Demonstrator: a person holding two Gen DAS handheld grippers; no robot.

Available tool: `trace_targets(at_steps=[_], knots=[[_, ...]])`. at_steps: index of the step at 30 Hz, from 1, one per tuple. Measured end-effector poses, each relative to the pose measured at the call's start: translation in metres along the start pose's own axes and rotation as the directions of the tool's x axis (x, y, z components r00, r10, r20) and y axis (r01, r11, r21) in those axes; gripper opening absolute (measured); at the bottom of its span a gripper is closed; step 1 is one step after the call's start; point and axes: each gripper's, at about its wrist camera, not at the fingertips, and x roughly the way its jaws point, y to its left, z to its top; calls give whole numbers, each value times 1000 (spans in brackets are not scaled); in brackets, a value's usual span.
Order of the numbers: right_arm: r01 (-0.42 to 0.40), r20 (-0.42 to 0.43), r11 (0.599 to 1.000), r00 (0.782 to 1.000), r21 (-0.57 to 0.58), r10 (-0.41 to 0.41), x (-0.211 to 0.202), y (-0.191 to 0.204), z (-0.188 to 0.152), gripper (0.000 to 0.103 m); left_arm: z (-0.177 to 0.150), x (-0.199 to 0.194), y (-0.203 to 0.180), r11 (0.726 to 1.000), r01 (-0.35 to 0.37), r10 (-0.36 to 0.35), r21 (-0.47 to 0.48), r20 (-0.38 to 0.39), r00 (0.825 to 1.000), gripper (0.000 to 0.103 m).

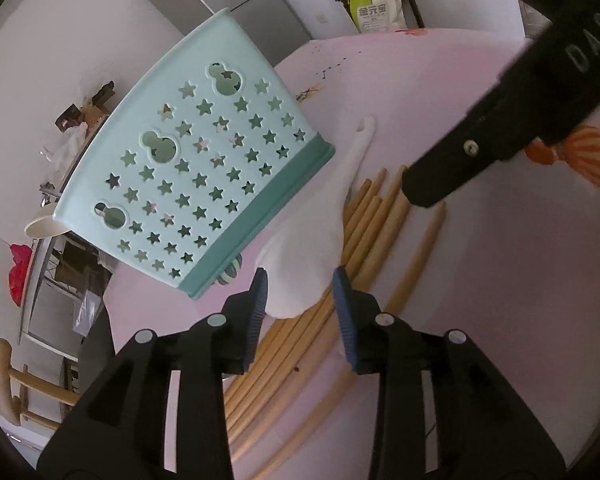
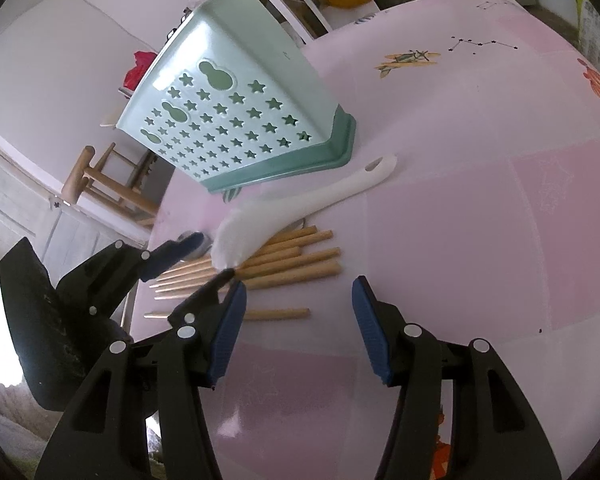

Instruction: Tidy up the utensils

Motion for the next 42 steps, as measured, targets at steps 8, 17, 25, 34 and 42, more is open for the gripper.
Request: trace_targets(at_steps=[8, 17, 25, 34, 42], knots=[[-2, 0, 1000, 1000, 2, 2, 0, 0, 0, 54, 1, 5, -5, 997, -66, 65, 37, 16, 998, 30], [-5, 2, 1000, 1000, 5, 5, 0, 0, 0, 54, 7, -1, 4, 988, -151, 150, 10, 70, 986, 23], [-4, 9, 1000, 1000, 1, 4, -2, 0, 2, 54, 9, -5, 17, 993, -104, 107, -62, 36, 994, 24], [81, 54, 990, 996, -111, -75, -4, 11, 22, 54, -8, -17, 46, 953, -28, 27, -303, -9, 1000, 24], [81, 63, 984, 995, -160, -72, 0, 22, 37, 54, -49, -25, 90, 842, -23, -14, -539, -63, 998, 24]])
